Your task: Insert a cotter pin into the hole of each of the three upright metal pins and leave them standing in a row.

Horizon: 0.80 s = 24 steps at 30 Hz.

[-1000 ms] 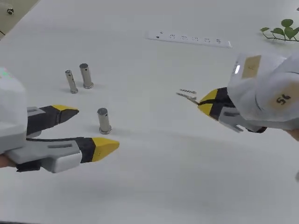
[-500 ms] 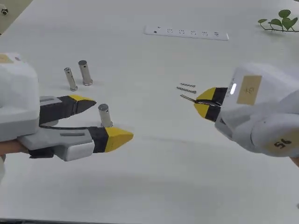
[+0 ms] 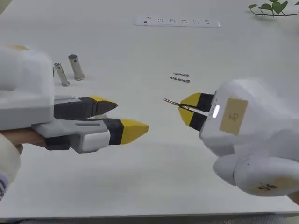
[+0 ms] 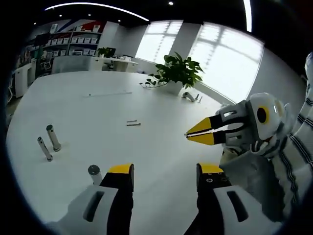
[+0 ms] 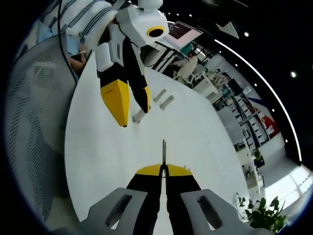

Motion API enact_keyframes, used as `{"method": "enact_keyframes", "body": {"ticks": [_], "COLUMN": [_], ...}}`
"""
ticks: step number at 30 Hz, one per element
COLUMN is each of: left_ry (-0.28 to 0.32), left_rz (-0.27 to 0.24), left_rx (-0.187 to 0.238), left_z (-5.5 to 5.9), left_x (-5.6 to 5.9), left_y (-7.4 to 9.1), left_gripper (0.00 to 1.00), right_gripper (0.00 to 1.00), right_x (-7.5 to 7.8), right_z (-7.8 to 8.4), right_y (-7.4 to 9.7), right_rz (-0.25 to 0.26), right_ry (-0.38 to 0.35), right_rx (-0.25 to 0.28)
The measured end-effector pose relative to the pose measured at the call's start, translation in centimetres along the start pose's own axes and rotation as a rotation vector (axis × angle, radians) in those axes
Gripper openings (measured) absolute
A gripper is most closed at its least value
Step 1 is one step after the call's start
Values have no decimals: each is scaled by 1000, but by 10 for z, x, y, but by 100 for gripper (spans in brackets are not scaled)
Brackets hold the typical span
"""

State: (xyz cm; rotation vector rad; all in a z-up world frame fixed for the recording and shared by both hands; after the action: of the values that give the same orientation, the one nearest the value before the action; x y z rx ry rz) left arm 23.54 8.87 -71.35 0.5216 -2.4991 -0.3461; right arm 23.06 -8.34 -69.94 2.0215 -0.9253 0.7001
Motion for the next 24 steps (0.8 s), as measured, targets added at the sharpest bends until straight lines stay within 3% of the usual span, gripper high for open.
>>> {"method": "enact_keyframes", "body": {"ticks": [5, 8, 14, 19, 24], "left_ry": [1, 19, 11, 59, 81], "left_rz": [29, 57, 72, 116, 123], "left_rx": [23, 38, 41, 30, 32], "left_z": [-8, -13, -16, -15, -15], "left_x": [4, 5, 5, 10, 11], "left_y": [-3, -5, -7, -10, -12], "left_gripper": [46, 26, 31, 18, 16], "right_gripper": [2, 2, 2, 2, 2], "right_x": [-2, -4, -8, -11, -14], "right_z": [-2, -5, -9, -14, -20], "right_y": [0, 0, 0, 0, 0], "right_rz": [0, 1, -1, 1, -5], "right_ry": [17, 25, 42, 57, 71], "right_rx": [9, 15, 27, 44, 64]}}
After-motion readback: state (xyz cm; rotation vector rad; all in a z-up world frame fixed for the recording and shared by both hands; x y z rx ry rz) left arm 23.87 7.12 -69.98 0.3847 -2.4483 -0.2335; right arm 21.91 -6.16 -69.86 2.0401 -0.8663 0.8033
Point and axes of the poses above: the centre of the closed fingertips' face, and the gripper's own axes: y roughly backward along the fingers, x roughly to its right, z roughly out of its underside, the point moved 9 cm from there along y, roughly backward along the fingers, and after that the axes turned 13 degrees about z, right-handed, at the moved point
